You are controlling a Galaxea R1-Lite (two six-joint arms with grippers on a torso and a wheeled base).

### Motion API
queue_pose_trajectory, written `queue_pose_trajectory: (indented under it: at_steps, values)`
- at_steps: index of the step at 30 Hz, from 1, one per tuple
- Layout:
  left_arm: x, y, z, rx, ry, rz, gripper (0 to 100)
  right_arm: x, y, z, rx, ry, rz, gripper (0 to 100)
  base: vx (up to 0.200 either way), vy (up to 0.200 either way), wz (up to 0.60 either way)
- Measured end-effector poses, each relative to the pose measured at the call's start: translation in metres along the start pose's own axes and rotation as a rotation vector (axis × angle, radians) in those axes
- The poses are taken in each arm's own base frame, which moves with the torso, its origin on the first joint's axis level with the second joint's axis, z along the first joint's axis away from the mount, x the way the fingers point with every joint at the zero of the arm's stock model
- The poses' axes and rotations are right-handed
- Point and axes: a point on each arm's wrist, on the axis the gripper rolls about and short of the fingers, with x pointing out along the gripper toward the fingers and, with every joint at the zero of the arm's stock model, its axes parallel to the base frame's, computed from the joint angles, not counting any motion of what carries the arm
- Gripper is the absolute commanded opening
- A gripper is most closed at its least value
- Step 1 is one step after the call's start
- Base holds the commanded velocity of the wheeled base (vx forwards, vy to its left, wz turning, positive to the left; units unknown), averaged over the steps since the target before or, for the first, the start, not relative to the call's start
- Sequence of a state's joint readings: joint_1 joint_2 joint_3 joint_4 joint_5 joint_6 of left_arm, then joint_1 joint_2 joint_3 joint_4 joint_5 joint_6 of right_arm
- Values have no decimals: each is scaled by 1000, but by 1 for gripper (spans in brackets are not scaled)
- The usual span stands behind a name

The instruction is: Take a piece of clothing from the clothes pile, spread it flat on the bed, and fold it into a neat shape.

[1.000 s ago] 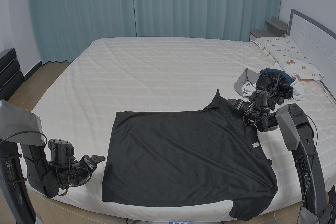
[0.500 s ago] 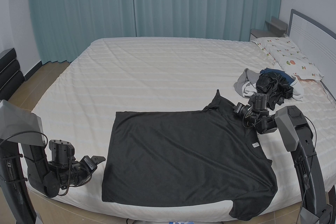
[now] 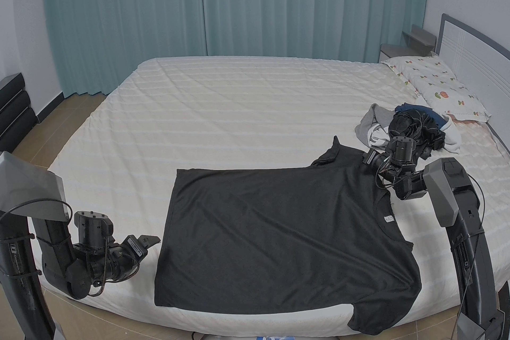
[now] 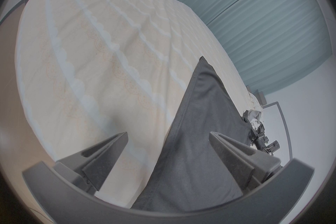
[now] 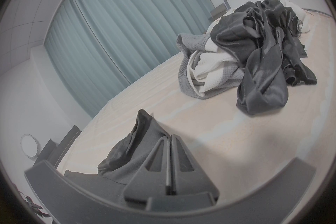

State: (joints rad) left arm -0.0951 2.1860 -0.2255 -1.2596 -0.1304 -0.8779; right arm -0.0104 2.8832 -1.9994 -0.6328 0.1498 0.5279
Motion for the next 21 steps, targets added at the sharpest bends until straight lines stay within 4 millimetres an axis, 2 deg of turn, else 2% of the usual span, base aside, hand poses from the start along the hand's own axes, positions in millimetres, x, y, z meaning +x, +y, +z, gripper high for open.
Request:
queue_pose_trajectory:
  at_steps: [11, 16, 21]
  values:
    - [4, -7, 8, -10, -60, -11, 100, -1, -6, 7, 1, -43, -29, 0, 0, 0, 0]
    - [14, -21, 22, -10, -128, -60, 100, -2, -6, 7, -2, -58, -26, 0, 0, 0, 0]
    - [29, -44, 44, 2, -203, -134, 100, -2, -5, 4, -4, -64, -29, 0, 0, 0, 0]
